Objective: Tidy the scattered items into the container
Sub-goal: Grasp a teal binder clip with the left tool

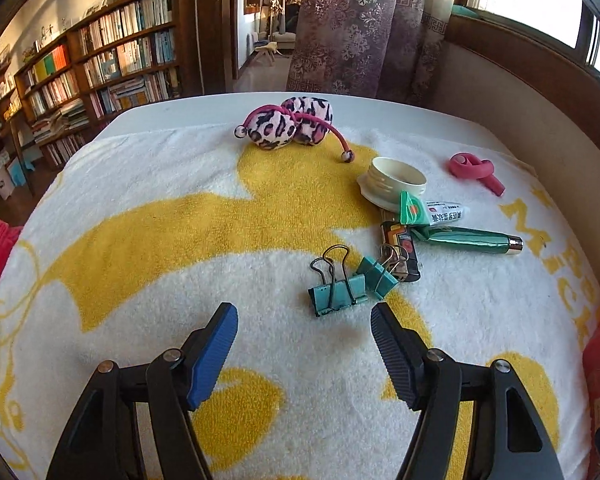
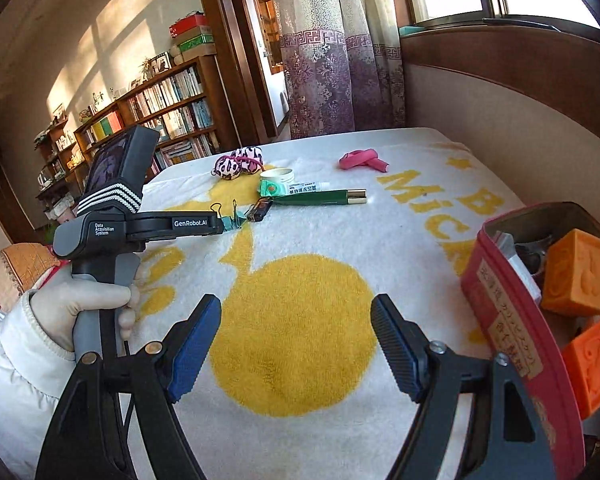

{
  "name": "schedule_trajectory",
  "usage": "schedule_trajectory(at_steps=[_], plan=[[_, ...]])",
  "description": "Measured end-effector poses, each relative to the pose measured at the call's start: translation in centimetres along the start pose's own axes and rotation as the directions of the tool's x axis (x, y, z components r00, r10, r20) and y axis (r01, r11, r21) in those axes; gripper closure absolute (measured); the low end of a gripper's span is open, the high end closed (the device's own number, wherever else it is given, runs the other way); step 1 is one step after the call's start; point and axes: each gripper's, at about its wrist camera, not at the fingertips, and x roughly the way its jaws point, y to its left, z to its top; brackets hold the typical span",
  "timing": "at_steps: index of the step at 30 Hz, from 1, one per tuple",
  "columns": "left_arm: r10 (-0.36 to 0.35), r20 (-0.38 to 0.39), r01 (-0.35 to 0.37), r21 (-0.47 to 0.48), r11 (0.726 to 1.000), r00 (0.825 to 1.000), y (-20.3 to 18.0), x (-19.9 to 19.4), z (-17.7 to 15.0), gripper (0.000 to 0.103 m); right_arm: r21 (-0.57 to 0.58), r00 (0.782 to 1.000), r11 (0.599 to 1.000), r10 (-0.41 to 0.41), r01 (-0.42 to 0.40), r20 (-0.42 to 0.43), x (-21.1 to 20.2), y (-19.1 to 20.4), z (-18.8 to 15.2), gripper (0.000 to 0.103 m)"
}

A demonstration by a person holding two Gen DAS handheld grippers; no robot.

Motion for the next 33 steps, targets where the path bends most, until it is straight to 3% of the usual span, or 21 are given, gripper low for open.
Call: schedule_trajectory(at_steps=[9,14,25,33], plan=[[0.048,-0.007,-0.048,0.013,0.999,0.999,-1.2,2.1,0.9,0.033,0.040,0.997,0.997,0.063,-0.061,-0.050,1.5,-1.0,-0.5,0.023],[0.045,0.005,-0.045,0.022,0.999,0.999,-0.9,2.0,1.2,0.067,0.050,0.995,0.996,0.081,-0.078,-0.064,1.7,-1.1,-0.5,0.023],[0.002,0.026,-0.003,0.011,1.000,1.000,1.2,-1.2,-1.0,0.067,0.084,0.995,0.994,0.070,-0.064,-0.071,2.0,-1.8,-0.5,0.023],[0.009,0.098,-0.010,0.007,1.000,0.995,2.9,-4.6,-3.2,0.067,0.126,0.995,0.991,0.057,-0.046,-0.087,2.5,-2.7,-0.5,0.023]])
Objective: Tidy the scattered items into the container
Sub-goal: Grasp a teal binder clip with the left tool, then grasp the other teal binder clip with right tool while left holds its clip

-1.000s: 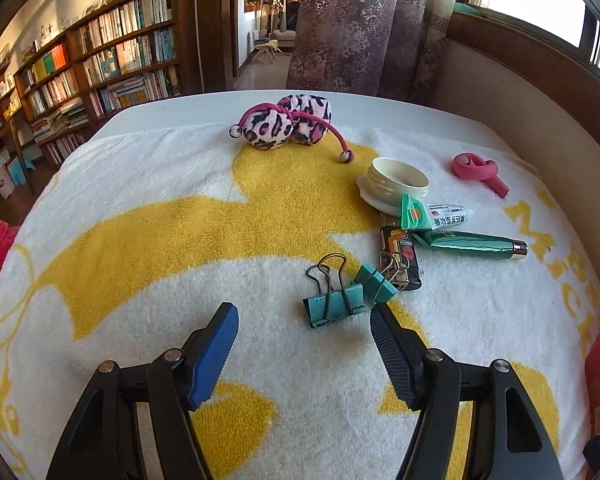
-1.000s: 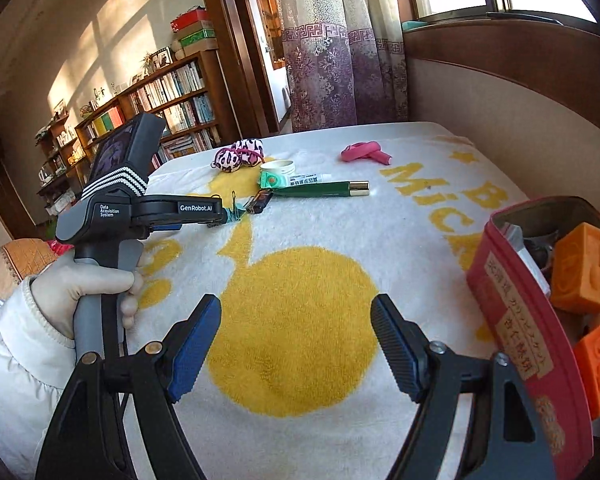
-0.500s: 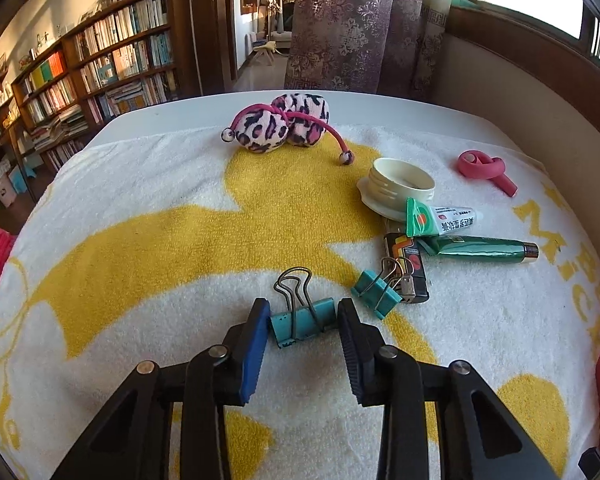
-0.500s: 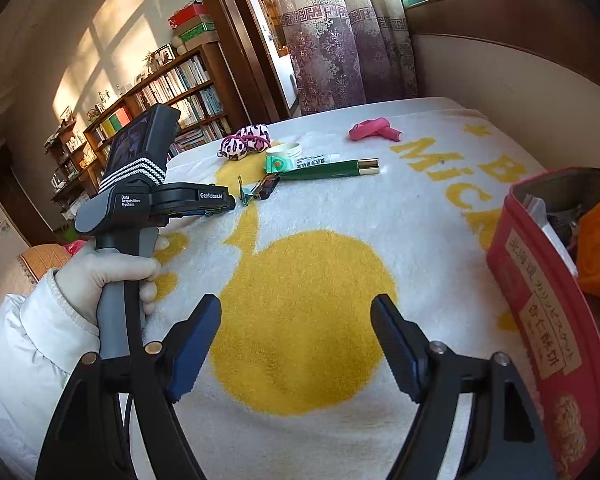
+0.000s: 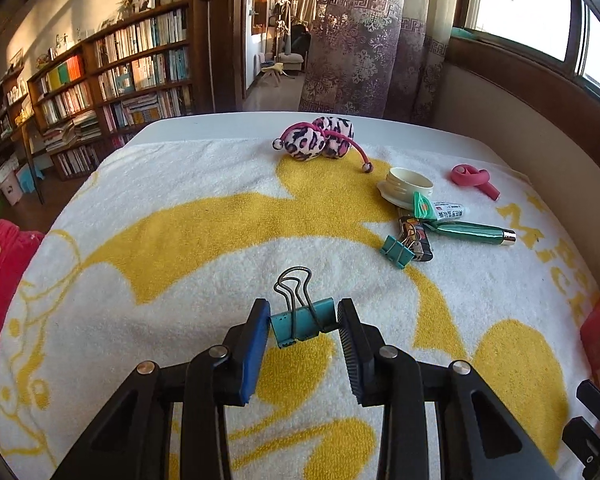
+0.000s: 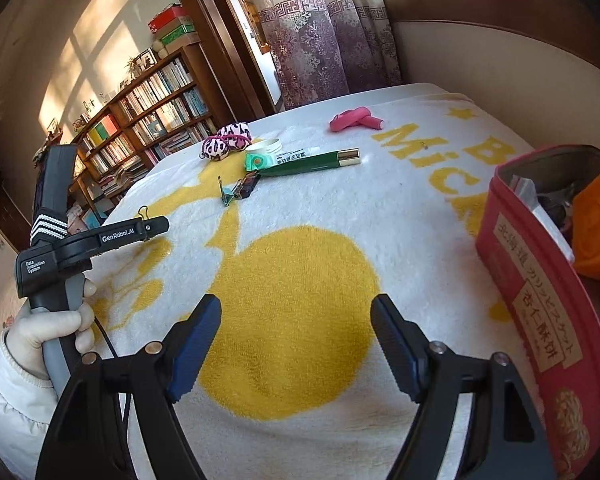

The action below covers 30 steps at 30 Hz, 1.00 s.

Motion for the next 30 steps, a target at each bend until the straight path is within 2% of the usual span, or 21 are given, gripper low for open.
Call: schedule_trajectory(at_steps=[4,8,13,16,20,26,30], plan=[[-0.060,0.009,0.060,0.001,0.998,0.998,0.7,-1.2,-0.8,0.067,-0.031,0.999,0.999,-0.041,0.040,-0.019,-0.2,0.6,0.1,0.023],[-0.127,0.019,0.127,-0.022,0.992,0.992,1.8,-2.3,-1.0,0.067,-0.061,0.999,0.997,-0.041,0.040,-0.007,-1.3,1.8,1.4,0.023],[-0.144,0.034,0.146,-0.055,0.988,0.989,3.4,-2.9,-1.4,0.067,-0.076,1.000,0.997,-0.017,0.018,0.018,-1.0,3.8,4.0,0.023],[-0.139,0.039,0.141,-0.079,0.987,0.990,4.4,-2.9,-1.8,0.067,-0.076,1.000,0.997,0.003,-0.003,-0.007,0.8,5.0,5.4,0.024],[-0.138,0.042,0.142,-0.098,0.985,0.989,5.2,-3.0,-2.2,0.067,-0.056,0.996,0.997,0.045,-0.049,-0.076,4.4,6.5,6.7,0.033],[-0.122,0.048,0.126,-0.107,0.986,0.991,5.3,-2.9,-2.3,0.067,-0.089,0.988,0.995,0.039,-0.052,-0.146,10.1,9.3,7.9,0.047],[-0.114,0.056,0.121,-0.147,0.982,0.992,6.1,-3.0,-2.4,0.067,-0.073,0.977,0.993,0.081,-0.098,-0.199,13.6,9.9,8.5,0.050]])
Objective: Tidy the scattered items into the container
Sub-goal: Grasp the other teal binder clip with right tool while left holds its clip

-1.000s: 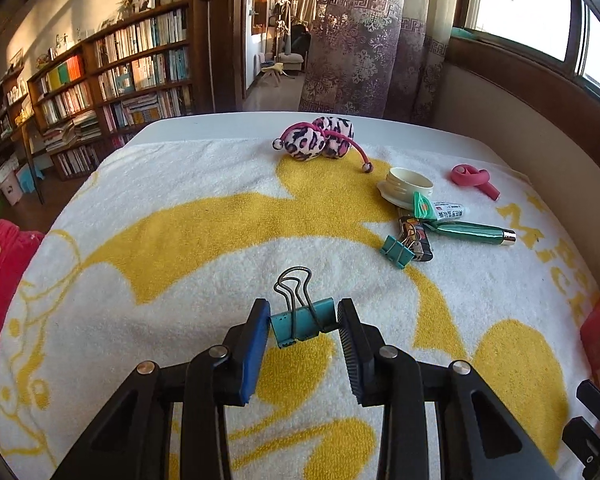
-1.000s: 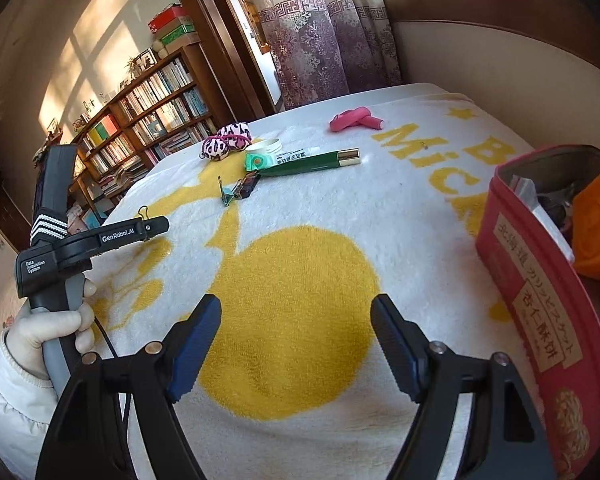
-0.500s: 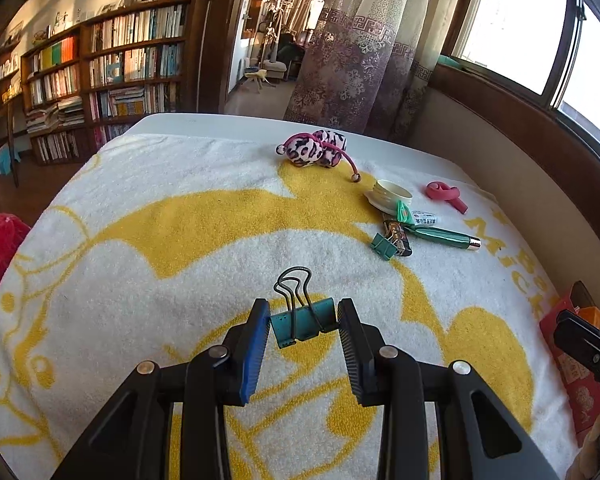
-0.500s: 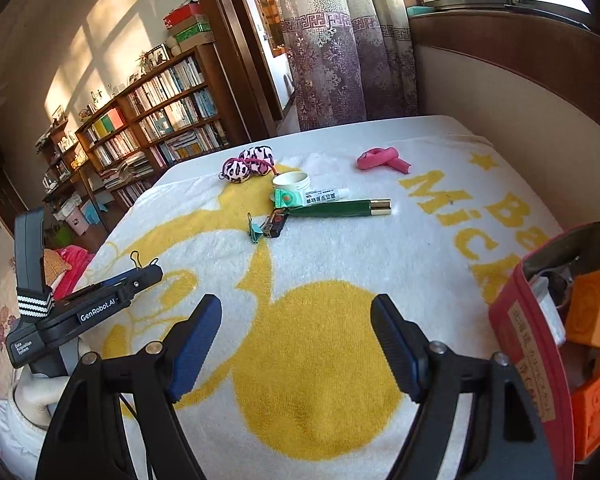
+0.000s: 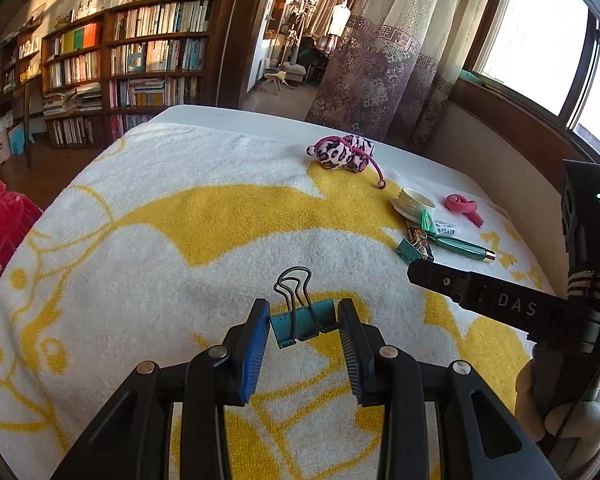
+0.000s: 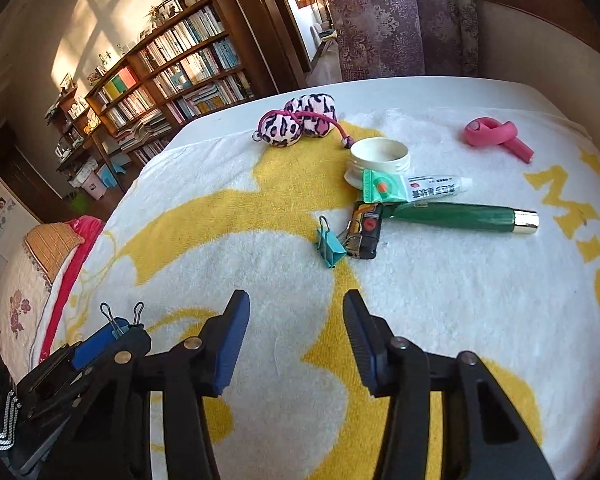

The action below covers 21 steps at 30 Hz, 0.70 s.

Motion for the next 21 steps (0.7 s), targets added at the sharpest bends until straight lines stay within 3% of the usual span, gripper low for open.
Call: schedule_trajectory(at_steps=[5,14,16,19,21], plan=[[-0.010,0.000,0.010,-0.003,1.000,1.000,-0.1,0.0,-0.1,0.067,0.009,1.000,1.000,-0.020,0.020,-0.016,2.6,-0.5,1.1,0.051],[-0.012,-0.015,0.012,0.005,1.000,1.000,-0.4,0.4,-0.2,0.067,-0.049,0.989,0.988,-0.148,0.148,0.020,3.8,0.0,2.6,0.051],[-0.011,-0.017,0.011,0.005,1.000,1.000,-0.4,0.5,-0.2,0.067,-0.079,0.981,0.978,-0.191,0.193,0.027,4.1,0.4,2.8,0.054],[-0.009,-0.020,0.010,0.010,1.000,1.000,-0.5,0.5,-0.3,0.067,-0.118,0.964,0.956,-0.263,0.267,0.045,4.4,0.5,2.9,0.072],[-0.010,-0.021,0.010,0.012,1.000,1.000,-0.5,0.6,-0.4,0.067,-0.109,0.966,0.960,-0.256,0.260,0.045,4.1,0.2,2.9,0.072]])
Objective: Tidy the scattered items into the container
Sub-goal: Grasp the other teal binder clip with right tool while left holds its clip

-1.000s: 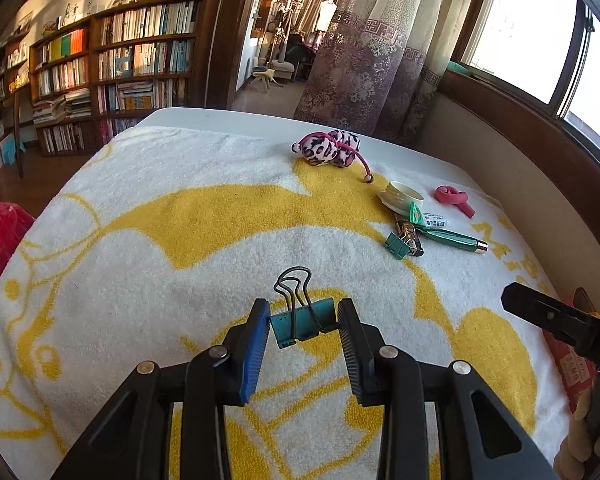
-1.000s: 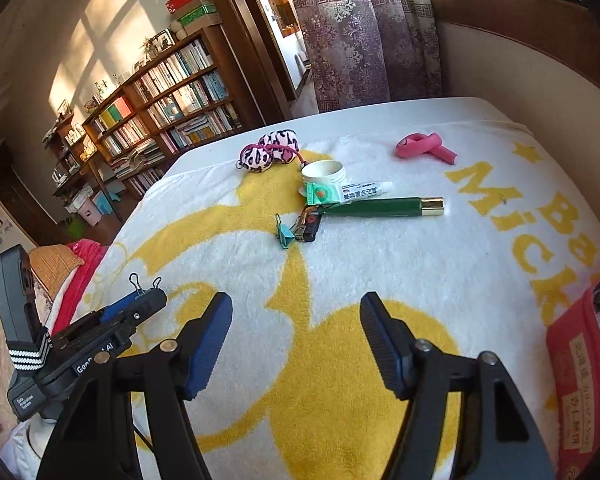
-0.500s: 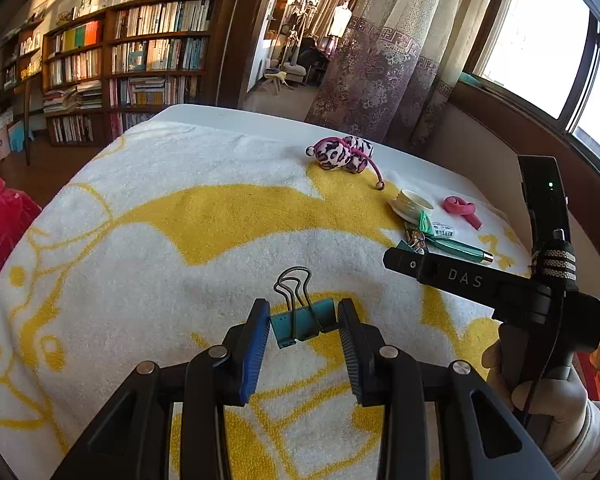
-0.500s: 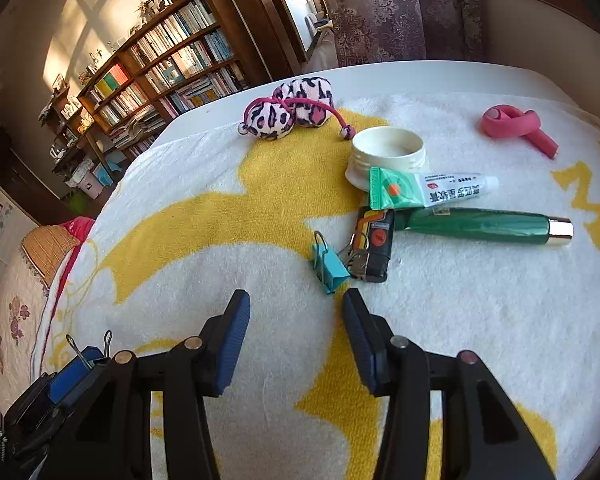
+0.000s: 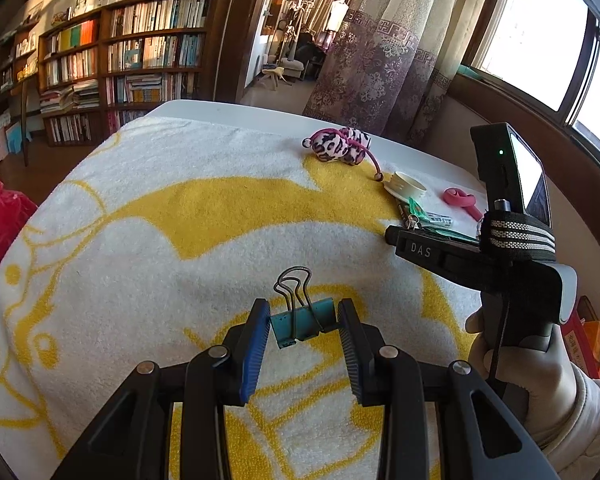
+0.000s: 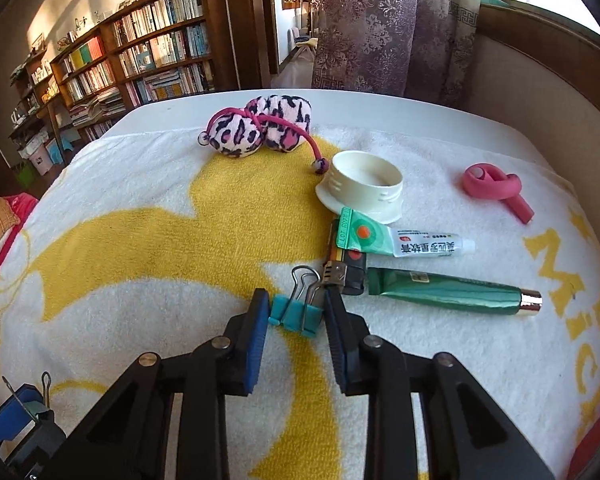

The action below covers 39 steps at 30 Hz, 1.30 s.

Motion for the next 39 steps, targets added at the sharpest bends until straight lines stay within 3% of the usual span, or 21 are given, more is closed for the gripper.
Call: schedule_trajectory(at_steps=[9,18,28,33,39], plan=[[-0.014,0.001,0.014,0.008,1.000,1.000,-0.3,-0.1,-0.1,0.067,0.103,0.991,0.986,0.125,-0.130,0.056,-5.1,-2.4,-2.4,0.072],[-0.017,0.005,0.017,0.032,0.999,1.000,-1.0,-0.2,-0.3,0.067,0.139,0.979,0.975,0.153,-0.171,0.135,-11.7,-4.2,-6.8,0.072],[-0.036,-0.004,0.036,0.016,0.999,0.999,-2.1,-0.7,-0.4,0.067,0.214,0.974,0.971,0.061,-0.108,0.217,-18.9,-9.8,-12.1,0.072],[-0.086,-0.010,0.086,0.076,0.993,0.996,-5.8,-1.6,-0.8,0.067,0.241,0.963,0.969,-0.021,-0.047,0.270,-22.1,-12.5,-14.5,0.072],[-0.176,-0.026,0.178,0.189,0.966,0.984,-12.5,-2.8,-1.3,0.067,0.300,0.945,0.954,-0.090,-0.008,0.314,-25.6,-16.3,-16.6,0.072]])
